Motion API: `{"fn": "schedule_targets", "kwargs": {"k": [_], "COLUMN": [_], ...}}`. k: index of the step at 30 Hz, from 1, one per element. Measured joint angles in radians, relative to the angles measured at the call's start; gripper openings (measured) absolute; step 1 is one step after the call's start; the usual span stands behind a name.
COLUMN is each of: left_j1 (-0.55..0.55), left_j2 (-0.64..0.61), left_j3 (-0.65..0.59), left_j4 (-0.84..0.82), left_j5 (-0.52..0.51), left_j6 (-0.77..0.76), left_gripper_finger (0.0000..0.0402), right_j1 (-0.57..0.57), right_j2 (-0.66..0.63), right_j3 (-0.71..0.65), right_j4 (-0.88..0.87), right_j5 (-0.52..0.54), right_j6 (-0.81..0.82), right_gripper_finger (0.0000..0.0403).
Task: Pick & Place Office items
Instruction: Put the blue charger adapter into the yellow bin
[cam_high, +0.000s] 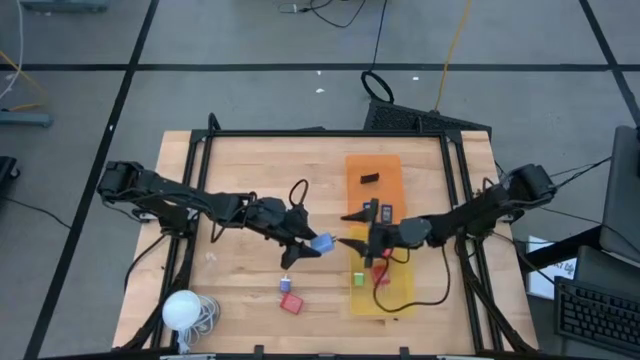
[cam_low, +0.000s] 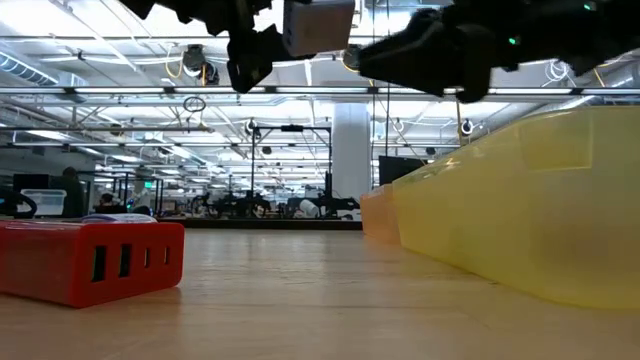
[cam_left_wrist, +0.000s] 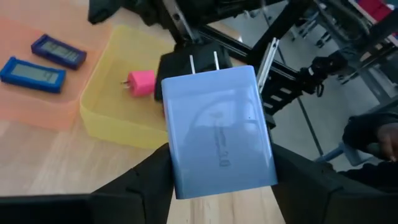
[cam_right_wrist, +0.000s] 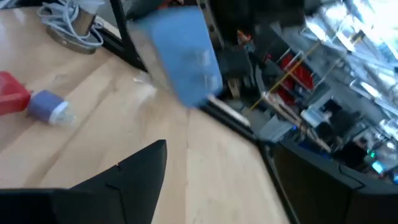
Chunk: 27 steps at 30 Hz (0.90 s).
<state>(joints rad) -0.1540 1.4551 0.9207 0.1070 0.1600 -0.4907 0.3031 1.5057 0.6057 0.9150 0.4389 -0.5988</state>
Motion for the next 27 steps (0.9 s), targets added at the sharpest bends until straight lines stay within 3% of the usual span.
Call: {"fn": "schedule_targets", "kwargs": {"k": [12,18,27], "left_j1": [-0.008,-0.007,-0.001], "left_j2": [0.000,0.000,0.000], "left_j3": [0.000,0.000,0.000], "left_j4": [0.004,0.055,0.066], "left_j5": [-0.003,-0.003,0.001], "left_j6": [-0.036,-0.057,-0.098], "left_gripper_finger": [0.0217,0.0238,0.0215], "right_j1": [-0.003,-0.004,-0.005], "right_j2": [0.051,0.051,0.051], "right_j3": [0.089,0.090,0.090], "right_j4": [0.073,0.069,0.083], "right_j5": [-0.207,-0.250,-0.259], "right_j6": [-0.052,-0.057,-0.069], "right_gripper_finger": [0.0268,0.0253,0.0219]}}
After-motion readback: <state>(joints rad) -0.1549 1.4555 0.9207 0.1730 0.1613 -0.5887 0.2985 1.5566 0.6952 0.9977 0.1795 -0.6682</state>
